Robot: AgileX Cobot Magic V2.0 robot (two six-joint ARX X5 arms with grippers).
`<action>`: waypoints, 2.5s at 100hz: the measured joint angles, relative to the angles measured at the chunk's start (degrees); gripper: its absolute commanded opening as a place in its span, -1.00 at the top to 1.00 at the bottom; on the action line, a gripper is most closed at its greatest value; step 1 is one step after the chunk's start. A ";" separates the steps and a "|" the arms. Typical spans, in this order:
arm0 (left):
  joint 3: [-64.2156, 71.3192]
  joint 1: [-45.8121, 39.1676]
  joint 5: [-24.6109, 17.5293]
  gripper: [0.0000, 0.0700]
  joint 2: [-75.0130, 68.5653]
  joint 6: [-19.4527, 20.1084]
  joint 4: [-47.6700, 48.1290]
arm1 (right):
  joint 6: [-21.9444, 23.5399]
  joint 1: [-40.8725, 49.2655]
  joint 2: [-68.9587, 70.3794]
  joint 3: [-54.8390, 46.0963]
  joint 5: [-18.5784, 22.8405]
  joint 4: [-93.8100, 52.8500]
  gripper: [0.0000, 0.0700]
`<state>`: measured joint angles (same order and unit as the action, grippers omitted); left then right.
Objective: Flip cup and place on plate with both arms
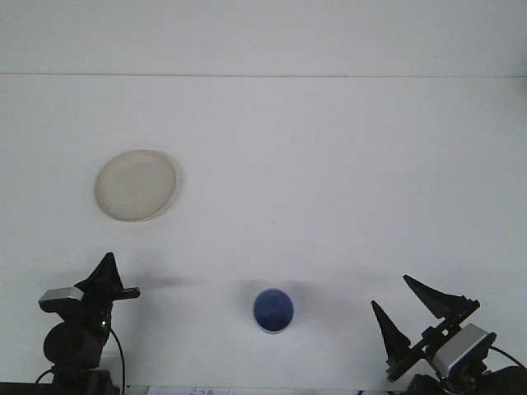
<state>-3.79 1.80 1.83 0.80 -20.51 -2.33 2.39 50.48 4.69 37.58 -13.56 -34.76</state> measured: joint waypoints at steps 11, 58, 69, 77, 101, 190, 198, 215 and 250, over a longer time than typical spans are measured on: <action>-7.80 0.11 -1.20 0.97 3.21 -1.75 1.62 | 0.00 0.00 0.00 0.00 0.00 -0.94 -0.39; -51.25 8.07 -32.87 -0.33 41.92 6.99 31.58 | -0.02 0.00 0.00 0.00 -0.15 -1.92 -0.39; -57.61 14.97 -33.55 -0.33 50.01 9.79 37.88 | -0.02 0.00 0.00 0.00 -1.33 -2.38 -0.39; -61.02 21.24 -33.59 -0.33 54.69 11.56 40.89 | -0.02 0.00 0.00 0.00 -1.70 -2.69 -0.39; -66.25 38.53 -27.47 -0.37 67.80 13.84 43.06 | -0.07 0.04 0.00 0.00 -1.68 -3.54 -0.39; -66.25 50.62 -10.73 -0.08 89.96 18.36 39.82 | -0.07 0.04 0.00 0.00 -1.70 -4.24 -0.39; -66.25 50.66 -10.73 0.42 89.96 18.73 39.85 | -0.07 0.04 0.00 0.00 -1.70 -4.24 -0.39; -66.25 50.97 -10.75 0.99 89.96 19.58 40.61 | -0.07 0.04 0.00 0.00 -1.70 -4.24 -0.39; -66.73 51.25 -10.71 0.99 89.94 22.64 43.93 | -0.07 0.04 0.00 0.00 -1.70 -4.46 -0.39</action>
<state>-70.52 53.06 -8.88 90.74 2.13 41.60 2.33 50.52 4.69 37.58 -15.27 -39.22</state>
